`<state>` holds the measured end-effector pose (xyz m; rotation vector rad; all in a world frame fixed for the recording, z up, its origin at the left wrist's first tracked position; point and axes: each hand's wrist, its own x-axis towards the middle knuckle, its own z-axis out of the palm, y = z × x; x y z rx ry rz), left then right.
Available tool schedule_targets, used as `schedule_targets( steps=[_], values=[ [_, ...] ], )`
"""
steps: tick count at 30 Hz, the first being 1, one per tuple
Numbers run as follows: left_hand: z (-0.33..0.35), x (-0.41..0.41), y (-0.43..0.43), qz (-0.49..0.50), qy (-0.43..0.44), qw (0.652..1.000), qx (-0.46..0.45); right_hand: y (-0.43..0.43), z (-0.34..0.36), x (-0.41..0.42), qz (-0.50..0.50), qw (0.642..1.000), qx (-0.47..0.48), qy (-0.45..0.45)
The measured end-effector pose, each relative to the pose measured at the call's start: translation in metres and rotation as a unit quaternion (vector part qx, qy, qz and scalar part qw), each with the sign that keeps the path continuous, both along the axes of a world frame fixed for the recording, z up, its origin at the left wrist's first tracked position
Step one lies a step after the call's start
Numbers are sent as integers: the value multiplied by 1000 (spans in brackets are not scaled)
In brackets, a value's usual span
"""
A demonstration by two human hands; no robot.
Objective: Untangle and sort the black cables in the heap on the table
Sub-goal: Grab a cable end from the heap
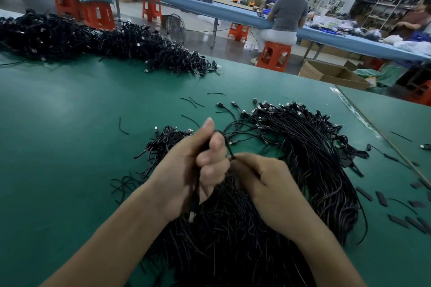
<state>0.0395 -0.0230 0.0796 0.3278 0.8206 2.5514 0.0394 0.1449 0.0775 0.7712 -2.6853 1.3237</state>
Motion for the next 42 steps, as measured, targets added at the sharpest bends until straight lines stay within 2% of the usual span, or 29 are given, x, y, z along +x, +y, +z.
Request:
schedule_targets(
  steps=[2,4,5,7,9,11,14,17,19,22,25,27,30,32,33,34,36,37,39,42],
  values=[
    [-3,-5,3,125,15,992,-14,-2,-5,6,21,998,40,-38],
    [-9,-9,6,223,72,968,-89,0,-6,10,37,993,98,-63],
    [-14,-11,7,267,109,944,-160,1,-5,12,43,989,128,-59],
    [-22,-11,6,323,175,868,-333,3,1,14,50,985,163,-28],
    [-25,-8,6,267,223,812,-469,7,10,15,32,984,173,10],
    [-24,-2,8,167,244,791,-536,12,16,13,6,986,163,36],
    [-22,4,12,71,181,851,-488,16,19,8,-4,994,98,46],
    [-19,6,7,29,128,888,-442,17,17,4,0,999,7,32],
    [-17,6,-1,-21,121,915,-385,17,17,2,13,999,-49,0],
    [-16,5,-10,-89,111,943,-301,18,16,0,87,989,-92,-81],
    [-16,5,-10,-107,103,944,-294,19,15,1,88,986,-90,-111],
    [-17,6,-6,-72,103,934,-335,19,14,2,67,990,-66,-102],
    [-23,2,4,49,124,880,-456,16,11,5,31,999,4,-19],
    [-24,1,10,112,124,853,-495,10,9,7,16,999,23,19],
    [-23,2,13,126,107,860,-482,6,7,8,14,999,21,31],
    [-23,2,15,121,78,884,-444,3,5,9,13,999,15,44],
    [-18,5,17,61,10,939,-338,-3,3,10,10,998,0,65],
    [-17,6,17,24,-8,955,-297,-4,3,9,9,997,-8,70],
    [-19,5,15,-35,-5,957,-287,-5,2,7,8,997,-20,78],
    [-25,2,13,-67,-11,937,-343,-2,-1,3,13,997,-44,67]
  ],
)
